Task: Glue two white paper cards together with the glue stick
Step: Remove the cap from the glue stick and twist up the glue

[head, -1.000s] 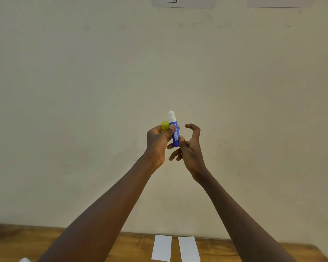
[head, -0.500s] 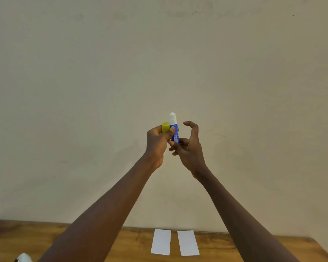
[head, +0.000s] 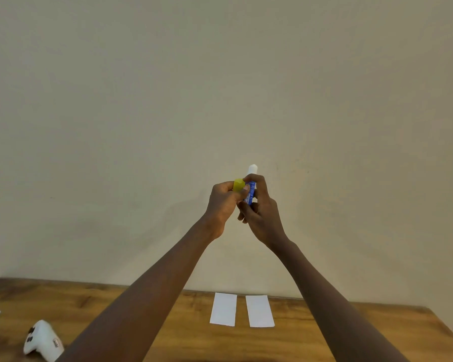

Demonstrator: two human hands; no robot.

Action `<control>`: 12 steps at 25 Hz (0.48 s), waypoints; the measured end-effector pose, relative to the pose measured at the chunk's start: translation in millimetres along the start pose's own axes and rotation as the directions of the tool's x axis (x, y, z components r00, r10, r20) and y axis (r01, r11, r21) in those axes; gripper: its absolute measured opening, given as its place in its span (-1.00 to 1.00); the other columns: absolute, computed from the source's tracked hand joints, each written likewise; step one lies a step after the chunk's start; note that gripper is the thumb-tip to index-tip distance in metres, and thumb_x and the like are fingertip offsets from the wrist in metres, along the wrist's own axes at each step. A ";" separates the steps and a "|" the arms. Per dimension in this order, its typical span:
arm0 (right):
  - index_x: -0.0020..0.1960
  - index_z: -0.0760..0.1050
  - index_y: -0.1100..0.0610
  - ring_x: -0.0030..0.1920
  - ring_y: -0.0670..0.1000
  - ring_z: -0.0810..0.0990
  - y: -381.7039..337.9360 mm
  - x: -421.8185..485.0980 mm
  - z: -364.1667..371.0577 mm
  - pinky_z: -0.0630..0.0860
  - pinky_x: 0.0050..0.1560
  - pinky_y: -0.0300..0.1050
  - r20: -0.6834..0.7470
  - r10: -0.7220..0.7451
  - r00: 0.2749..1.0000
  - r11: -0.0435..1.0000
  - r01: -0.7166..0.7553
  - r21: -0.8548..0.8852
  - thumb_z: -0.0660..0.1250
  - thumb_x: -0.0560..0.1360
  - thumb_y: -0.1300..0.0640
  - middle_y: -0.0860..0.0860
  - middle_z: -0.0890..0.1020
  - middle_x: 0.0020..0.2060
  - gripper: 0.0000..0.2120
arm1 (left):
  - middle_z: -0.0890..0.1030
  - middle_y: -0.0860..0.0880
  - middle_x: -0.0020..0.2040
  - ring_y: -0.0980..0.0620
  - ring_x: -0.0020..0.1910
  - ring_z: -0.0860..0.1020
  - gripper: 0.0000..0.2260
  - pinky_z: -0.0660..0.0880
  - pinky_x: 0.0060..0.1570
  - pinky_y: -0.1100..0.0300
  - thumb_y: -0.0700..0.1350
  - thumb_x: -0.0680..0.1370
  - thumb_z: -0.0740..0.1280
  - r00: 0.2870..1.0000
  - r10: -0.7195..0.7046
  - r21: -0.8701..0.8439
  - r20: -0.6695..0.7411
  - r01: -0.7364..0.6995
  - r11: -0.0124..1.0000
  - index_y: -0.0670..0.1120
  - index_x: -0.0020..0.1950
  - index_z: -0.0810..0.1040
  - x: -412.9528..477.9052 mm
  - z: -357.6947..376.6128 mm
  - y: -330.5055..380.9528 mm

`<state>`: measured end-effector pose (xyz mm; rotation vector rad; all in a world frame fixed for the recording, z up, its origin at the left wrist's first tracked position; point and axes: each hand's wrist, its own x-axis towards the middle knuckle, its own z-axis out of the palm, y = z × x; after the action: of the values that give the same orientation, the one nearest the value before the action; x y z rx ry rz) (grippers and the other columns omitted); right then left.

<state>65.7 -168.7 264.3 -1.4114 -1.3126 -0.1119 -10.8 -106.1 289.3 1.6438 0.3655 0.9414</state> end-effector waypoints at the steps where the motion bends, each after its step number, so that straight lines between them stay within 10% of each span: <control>1: 0.19 0.23 0.18 -0.41 0.08 0.54 5.9 -3.2 2.0 0.52 -0.40 -0.30 0.004 0.000 1.000 0.999 0.000 -0.032 0.19 0.49 0.31 0.17 0.54 -0.28 -0.69 | 0.55 0.01 -0.25 0.12 -0.28 0.51 -0.84 0.44 -0.49 0.49 -0.14 0.54 0.23 0.999 -0.034 0.005 0.009 0.034 0.999 0.01 -0.22 0.52 -1.9 -0.1 -6.6; 6: 0.17 0.31 0.20 -0.30 0.21 0.56 52.5 -33.3 18.9 0.58 -0.24 0.08 0.017 0.079 0.997 0.990 -0.076 -0.115 0.20 0.49 0.29 0.25 0.56 -0.20 -0.73 | 0.57 0.07 -0.16 0.16 -0.15 0.50 -0.87 0.32 -0.24 0.32 -0.03 0.53 0.24 0.965 -0.262 0.038 0.022 0.261 0.965 0.02 -0.13 0.57 -8.3 -1.4 -66.1; 12: 0.00 0.52 0.25 -0.25 0.18 0.51 145.8 -97.2 67.2 0.52 -0.19 0.07 -0.025 0.332 0.943 0.933 -0.332 -0.142 0.17 0.50 0.33 0.19 0.48 -0.19 -0.82 | 0.58 -0.23 0.12 -0.16 0.10 0.50 -0.75 0.40 0.17 0.00 -0.10 0.54 0.23 0.850 -0.505 0.207 -0.146 0.526 0.825 -0.24 0.08 0.52 -20.9 -20.2 -199.1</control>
<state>96.7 -139.4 81.5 -1.7378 -1.0637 0.0208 8.7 -46.4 98.2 1.5970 0.9667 0.5650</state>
